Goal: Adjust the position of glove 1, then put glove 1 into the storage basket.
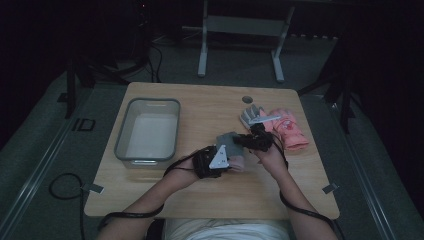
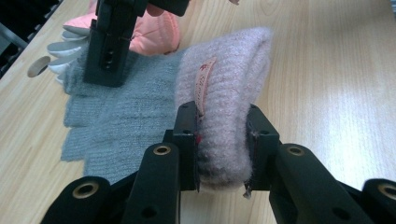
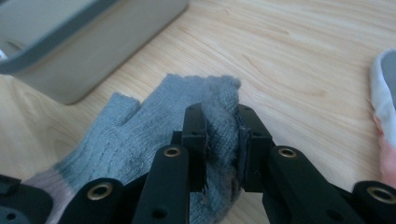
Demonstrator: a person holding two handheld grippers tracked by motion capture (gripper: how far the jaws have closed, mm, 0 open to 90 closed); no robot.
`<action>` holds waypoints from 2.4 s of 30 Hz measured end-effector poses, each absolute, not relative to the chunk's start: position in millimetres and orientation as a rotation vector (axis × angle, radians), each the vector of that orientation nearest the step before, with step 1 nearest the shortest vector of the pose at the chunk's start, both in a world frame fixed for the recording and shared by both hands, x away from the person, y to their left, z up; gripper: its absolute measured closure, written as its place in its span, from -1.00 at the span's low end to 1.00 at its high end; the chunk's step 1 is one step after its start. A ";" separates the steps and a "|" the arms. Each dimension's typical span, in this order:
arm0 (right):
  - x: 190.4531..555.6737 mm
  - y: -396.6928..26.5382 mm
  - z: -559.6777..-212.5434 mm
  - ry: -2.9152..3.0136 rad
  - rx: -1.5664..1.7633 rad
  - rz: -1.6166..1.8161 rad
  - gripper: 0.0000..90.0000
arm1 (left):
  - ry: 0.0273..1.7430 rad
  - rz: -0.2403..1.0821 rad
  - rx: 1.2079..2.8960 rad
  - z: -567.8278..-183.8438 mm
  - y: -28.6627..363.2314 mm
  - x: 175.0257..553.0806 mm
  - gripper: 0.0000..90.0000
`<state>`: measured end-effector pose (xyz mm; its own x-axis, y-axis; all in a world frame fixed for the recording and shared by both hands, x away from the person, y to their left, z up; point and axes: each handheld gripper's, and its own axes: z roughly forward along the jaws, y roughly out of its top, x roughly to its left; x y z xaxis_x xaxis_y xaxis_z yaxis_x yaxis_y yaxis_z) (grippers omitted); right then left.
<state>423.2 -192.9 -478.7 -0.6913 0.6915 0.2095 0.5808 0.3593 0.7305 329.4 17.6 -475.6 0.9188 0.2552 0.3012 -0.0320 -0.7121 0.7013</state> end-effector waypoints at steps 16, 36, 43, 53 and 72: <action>432.1 -160.3 -444.5 2.477 1.065 1.312 0.70 | 0.169 0.586 2.332 -441.1 50.8 329.1 0.57; 444.6 -87.1 -415.1 2.512 0.923 1.312 0.70 | 0.257 0.596 2.334 -417.0 117.1 332.5 0.58; 449.9 -61.0 -409.4 2.526 0.905 1.349 0.70 | 0.267 0.629 2.380 -411.2 140.6 334.2 0.57; 458.6 -12.8 -408.4 2.547 0.874 1.406 0.70 | 0.318 0.633 2.389 -415.3 189.8 338.2 0.57; 477.6 44.3 -445.6 2.561 0.973 1.390 0.70 | 0.335 0.495 2.530 -438.0 238.2 373.4 0.56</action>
<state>477.6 44.3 -445.6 -0.7973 0.5588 0.2281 0.4958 0.3907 0.7756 373.4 238.2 -438.0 0.9018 0.3314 0.2773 0.1349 -0.8256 0.5479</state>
